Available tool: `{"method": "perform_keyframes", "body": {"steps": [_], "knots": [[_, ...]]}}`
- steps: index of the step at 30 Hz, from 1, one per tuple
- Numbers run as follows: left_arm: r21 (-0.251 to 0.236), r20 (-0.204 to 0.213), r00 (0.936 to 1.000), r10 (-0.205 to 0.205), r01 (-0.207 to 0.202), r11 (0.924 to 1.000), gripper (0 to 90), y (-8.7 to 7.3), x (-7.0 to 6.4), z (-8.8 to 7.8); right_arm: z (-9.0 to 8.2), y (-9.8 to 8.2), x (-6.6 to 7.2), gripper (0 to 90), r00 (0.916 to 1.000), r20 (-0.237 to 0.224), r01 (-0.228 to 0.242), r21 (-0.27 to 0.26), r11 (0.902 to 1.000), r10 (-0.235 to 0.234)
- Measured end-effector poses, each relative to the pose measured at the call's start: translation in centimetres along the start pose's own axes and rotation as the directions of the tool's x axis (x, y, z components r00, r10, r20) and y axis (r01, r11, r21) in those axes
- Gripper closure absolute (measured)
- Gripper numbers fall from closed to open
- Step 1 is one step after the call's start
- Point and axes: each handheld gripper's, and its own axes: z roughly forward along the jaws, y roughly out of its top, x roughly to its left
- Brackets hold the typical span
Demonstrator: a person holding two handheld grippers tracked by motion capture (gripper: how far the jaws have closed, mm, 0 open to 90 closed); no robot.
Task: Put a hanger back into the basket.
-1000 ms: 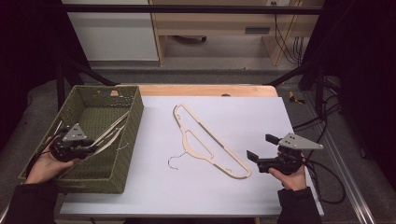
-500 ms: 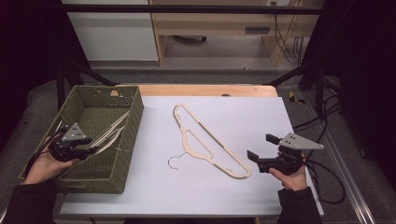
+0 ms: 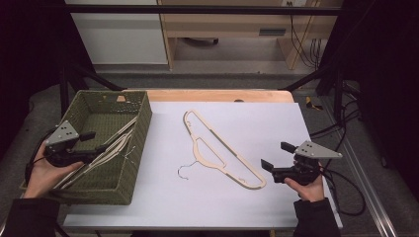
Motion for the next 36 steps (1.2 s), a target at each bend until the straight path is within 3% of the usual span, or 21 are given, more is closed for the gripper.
{"method": "perform_keyframes", "body": {"steps": [5,10,12,14,17,18,19,20,21,28,31,36], "knots": [[-0.082,-0.005,0.9996,-0.028,0.027,0.9963,29.0,1.7,-2.1,-0.2,0.1,0.0,0.1,6.0,1.0,-0.003,0.004,0.0,1.0,-0.004],[-0.187,0.045,0.9961,-0.075,0.083,0.9788,21.4,3.4,-5.1,-0.2,0.4,0.0,0.4,6.0,0.9999,-0.011,0.007,0.002,1.0,-0.007],[-0.203,0.051,0.9951,-0.085,0.094,0.9746,18.8,3.6,-5.6,-0.1,0.5,0.0,0.4,6.1,0.9999,-0.014,0.009,0.002,1.0,-0.008],[-0.222,0.076,0.9921,-0.099,0.114,0.9684,16.1,4.2,-7.4,0.6,0.6,-0.1,0.5,6.1,0.9997,-0.019,0.017,0.005,0.9998,-0.017],[-0.227,0.097,0.9904,-0.098,0.118,0.9668,14.9,4.7,-9.1,1.6,0.7,-0.1,0.6,6.1,0.9997,-0.02,0.013,0.006,0.9999,-0.013],[-0.227,0.097,0.9904,-0.098,0.118,0.9668,14.6,4.7,-9.1,1.6,0.8,-0.1,0.6,6.1,0.9997,-0.02,0.012,0.006,0.9999,-0.012],[-0.227,0.106,0.9903,-0.089,0.111,0.9674,14.3,5.0,-10.1,2.3,0.8,-0.2,0.7,6.1,0.9997,-0.021,0.011,0.009,0.9999,-0.01],[-0.227,0.106,0.9903,-0.089,0.111,0.9674,14.0,5.0,-10.1,2.3,0.8,-0.2,0.7,6.1,0.9997,-0.021,0.011,0.009,0.9999,-0.01],[-0.232,0.125,0.9876,-0.095,0.122,0.9651,13.4,5.2,-11.0,3.0,0.9,-0.2,0.7,6.1,0.9997,-0.023,0.012,0.01,0.9999,-0.012],[-0.231,0.155,0.9818,-0.109,0.144,0.9623,10.5,5.6,-13.5,5.8,1.1,-0.3,0.9,6.1,0.9994,-0.029,0.018,0.019,0.9997,-0.018],[-0.214,0.165,0.9801,-0.11,0.144,0.9661,10.6,5.6,-14.6,7.2,1.1,-0.4,0.9,6.2,0.9994,-0.031,0.016,0.017,0.9997,-0.016],[-0.163,0.178,0.9805,-0.084,0.113,0.9801,11.5,5.8,-16.3,9.5,1.3,-0.4,1.0,6.2,0.9993,-0.033,0.016,0.022,0.9996,-0.016]]}}
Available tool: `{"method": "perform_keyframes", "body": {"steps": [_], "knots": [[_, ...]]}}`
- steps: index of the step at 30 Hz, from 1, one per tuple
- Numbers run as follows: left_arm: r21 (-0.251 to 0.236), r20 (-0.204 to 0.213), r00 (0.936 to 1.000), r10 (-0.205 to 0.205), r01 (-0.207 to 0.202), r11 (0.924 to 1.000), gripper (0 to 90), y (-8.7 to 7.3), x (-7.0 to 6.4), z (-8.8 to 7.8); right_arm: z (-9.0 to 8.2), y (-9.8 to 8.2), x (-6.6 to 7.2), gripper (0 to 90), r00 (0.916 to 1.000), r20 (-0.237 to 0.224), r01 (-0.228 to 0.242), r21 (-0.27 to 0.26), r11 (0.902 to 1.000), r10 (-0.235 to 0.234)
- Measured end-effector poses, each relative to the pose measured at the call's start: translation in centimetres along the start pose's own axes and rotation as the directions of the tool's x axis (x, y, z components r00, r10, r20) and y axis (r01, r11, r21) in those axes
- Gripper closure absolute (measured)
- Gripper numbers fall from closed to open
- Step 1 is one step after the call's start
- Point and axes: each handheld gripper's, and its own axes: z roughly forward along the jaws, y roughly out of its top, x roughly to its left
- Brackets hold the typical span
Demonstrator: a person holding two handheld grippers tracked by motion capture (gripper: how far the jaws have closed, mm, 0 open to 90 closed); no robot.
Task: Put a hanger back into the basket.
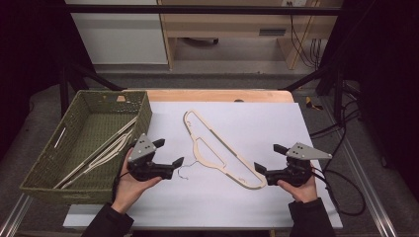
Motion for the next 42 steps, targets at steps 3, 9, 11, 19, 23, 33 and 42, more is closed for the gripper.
{"method": "perform_keyframes", "body": {"steps": [3,9,11,19,23,33,42], "knots": [[0.009,0.007,1.0,0.0,0.0,1.0,12.1,-0.1,-0.4,1.0,0.1,0.0,0.1,6.2,1.0,-0.002,-0.004,0.0,1.0,0.004],[0.055,0.02,0.9997,-0.012,0.011,0.9984,13.1,-0.7,-0.5,3.2,0.3,-0.1,0.1,6.1,1.0,-0.004,0.002,0.01,0.9999,-0.002],[0.075,0.016,0.9998,-0.008,0.007,0.9972,14.0,-1.0,-0.5,4.0,0.4,-0.1,0.2,6.2,1.0,-0.006,-0.003,0.008,1.0,0.003],[0.166,0.009,0.9998,-0.016,0.014,0.986,20.0,-2.4,0.3,6.8,0.4,-0.2,0.2,6.4,0.9999,-0.011,0.006,0.009,0.9999,-0.006],[0.218,0.014,0.9999,-0.008,0.005,0.976,25.7,-3.2,0.6,8.3,0.5,-0.3,0.2,6.5,0.9998,-0.017,0.006,0.014,0.9999,-0.006],[0.334,0.026,0.9992,0.031,-0.037,0.9417,48.4,-4.6,0.5,10.8,1.2,-0.5,0.5,7.0,0.9995,-0.027,0.014,0.037,0.9992,-0.013],[0.37,0.055,0.9975,0.046,-0.063,0.9271,69.3,-5.1,0.4,11.2,1.3,-0.5,0.6,7.3,0.9995,-0.029,0.012,0.042,0.999,-0.011]]}}
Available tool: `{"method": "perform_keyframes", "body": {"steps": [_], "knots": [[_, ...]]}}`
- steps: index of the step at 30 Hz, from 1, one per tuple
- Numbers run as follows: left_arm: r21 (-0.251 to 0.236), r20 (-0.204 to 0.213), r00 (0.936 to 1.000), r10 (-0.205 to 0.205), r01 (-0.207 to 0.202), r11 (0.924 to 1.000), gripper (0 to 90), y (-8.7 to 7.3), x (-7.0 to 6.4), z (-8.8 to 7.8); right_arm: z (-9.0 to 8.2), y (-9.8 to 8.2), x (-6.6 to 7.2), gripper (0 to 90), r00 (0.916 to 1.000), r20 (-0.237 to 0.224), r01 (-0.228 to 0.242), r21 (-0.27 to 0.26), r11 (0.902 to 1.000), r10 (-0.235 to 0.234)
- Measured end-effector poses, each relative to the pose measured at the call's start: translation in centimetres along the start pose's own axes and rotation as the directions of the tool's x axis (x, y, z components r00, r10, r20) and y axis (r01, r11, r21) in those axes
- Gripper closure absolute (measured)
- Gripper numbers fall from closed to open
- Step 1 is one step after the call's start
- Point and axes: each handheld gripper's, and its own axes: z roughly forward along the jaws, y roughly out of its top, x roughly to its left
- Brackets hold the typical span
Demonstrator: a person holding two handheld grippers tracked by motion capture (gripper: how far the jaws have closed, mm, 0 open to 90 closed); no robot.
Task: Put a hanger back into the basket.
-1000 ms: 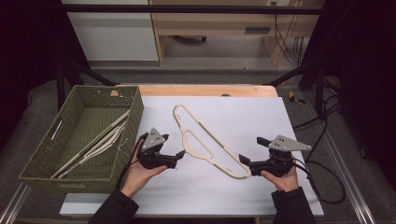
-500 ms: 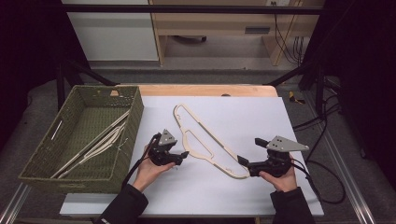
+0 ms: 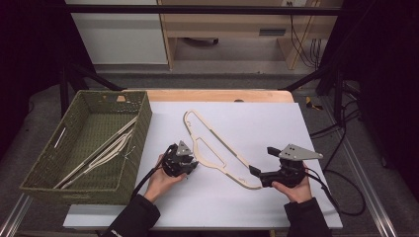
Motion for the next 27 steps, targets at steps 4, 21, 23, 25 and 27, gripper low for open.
{"method": "perform_keyframes", "body": {"steps": [4,21,23,25,27], "knots": [[0.005,0.03,0.9991,-0.031,0.031,0.9995,72.3,0.0,0.5,0.0,0.1,0.1,0.1,7.3,1.0,-0.001,0.004,0.001,1.0,-0.004],[0.042,0.017,0.9996,-0.024,0.024,0.9989,88.8,0.4,0.3,0.0,2.3,0.3,1.2,7.5,0.9989,-0.037,0.031,0.045,0.9985,-0.029],[0.044,0.005,1.0,0.002,-0.002,0.999,88.8,0.5,0.0,-0.1,2.8,0.3,1.4,7.6,0.9983,-0.044,0.039,0.05,0.998,-0.037],[0.049,0.007,0.9999,0.013,-0.014,0.9987,88.8,0.5,-0.2,-0.3,3.2,0.2,1.6,7.9,0.9981,-0.05,0.039,0.053,0.9978,-0.037],[0.054,0.005,0.9996,0.029,-0.029,0.9981,88.8,0.7,-0.4,-0.7,3.8,0.1,1.7,8.5,0.9978,-0.055,0.042,0.063,0.9972,-0.038]]}}
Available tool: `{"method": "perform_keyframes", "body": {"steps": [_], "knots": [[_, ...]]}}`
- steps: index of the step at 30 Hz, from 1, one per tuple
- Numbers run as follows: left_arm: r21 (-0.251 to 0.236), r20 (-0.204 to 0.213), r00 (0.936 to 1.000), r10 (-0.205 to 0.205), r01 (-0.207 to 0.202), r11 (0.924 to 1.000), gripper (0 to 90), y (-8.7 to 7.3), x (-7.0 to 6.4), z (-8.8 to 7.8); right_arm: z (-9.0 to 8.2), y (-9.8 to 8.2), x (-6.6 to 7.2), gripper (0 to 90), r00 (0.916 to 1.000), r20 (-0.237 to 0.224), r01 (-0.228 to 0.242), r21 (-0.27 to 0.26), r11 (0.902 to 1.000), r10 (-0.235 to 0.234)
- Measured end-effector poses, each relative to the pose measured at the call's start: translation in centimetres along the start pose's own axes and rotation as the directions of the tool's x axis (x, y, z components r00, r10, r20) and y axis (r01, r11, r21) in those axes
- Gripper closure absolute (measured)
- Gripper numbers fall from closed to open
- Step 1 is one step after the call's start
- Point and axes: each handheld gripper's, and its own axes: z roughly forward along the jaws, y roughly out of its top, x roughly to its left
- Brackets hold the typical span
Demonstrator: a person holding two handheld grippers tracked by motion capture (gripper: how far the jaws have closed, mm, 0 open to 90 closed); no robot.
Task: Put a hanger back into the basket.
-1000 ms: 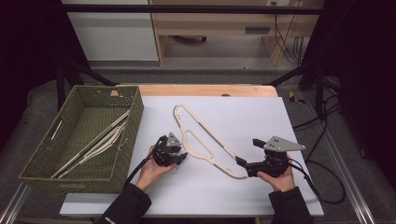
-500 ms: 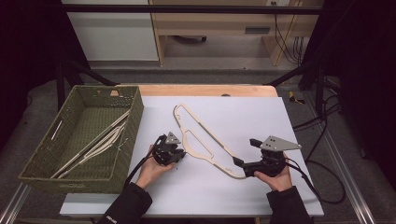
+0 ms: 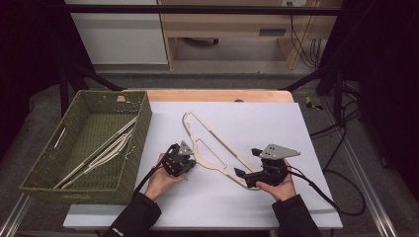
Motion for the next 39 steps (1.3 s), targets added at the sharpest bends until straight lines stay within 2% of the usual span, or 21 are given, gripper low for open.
{"method": "perform_keyframes", "body": {"steps": [11,13,19,25,29,30,31,36,39], "knots": [[0.019,-0.004,0.9998,-0.019,0.019,0.9996,88.9,0.9,-0.9,-2.8,3.6,-0.3,1.1,12.6,0.9988,-0.039,0.033,0.053,0.998,-0.031],[0.024,-0.023,0.9997,-0.009,0.009,0.9997,88.9,1.2,-1.2,-3.3,4.3,-0.2,1.4,14.4,0.9979,-0.055,0.039,0.063,0.9973,-0.036],[0.025,-0.04,0.9991,0.014,-0.013,0.9996,88.9,2.1,-2.1,-4.2,6.4,-0.2,2.5,19.1,0.9941,-0.094,0.064,0.091,0.9938,-0.055],[0.035,-0.046,0.9982,0.039,-0.038,0.9987,88.9,2.9,-2.6,-4.8,8.1,-0.2,3.1,30.2,0.9905,-0.114,0.092,0.129,0.9874,-0.077],[0.043,-0.043,0.998,0.046,-0.044,0.9981,88.9,3.1,-2.7,-4.9,9.4,-0.2,3.4,37.7,0.9885,-0.095,0.133,0.177,0.9752,-0.117],[0.046,-0.04,0.9982,0.044,-0.043,0.998,88.9,3.1,-2.7,-4.9,9.6,-0.3,3.4,42.4,0.9877,-0.095,0.14,0.18,0.9736,-0.124],[0.049,-0.039,0.9983,0.044,-0.042,0.9979,88.9,3.1,-2.7,-4.9,9.9,-0.4,3.4,45.5,0.9889,-0.095,0.131,0.196,0.9719,-0.114],[0.055,-0.038,0.9981,0.047,-0.045,0.9975,88.9,2.9,-2.7,-4.7,10.1,-0.5,3.3,55.9,0.9863,-0.11,0.144,0.209,0.9674,-0.123],[0.059,-0.039,0.998,0.049,-0.046,0.9972,88.8,2.9,-2.8,-4.7,10.2,-0.5,3.5,56.4,0.9855,-0.095,0.158,0.22,0.9625,-0.14]]}}
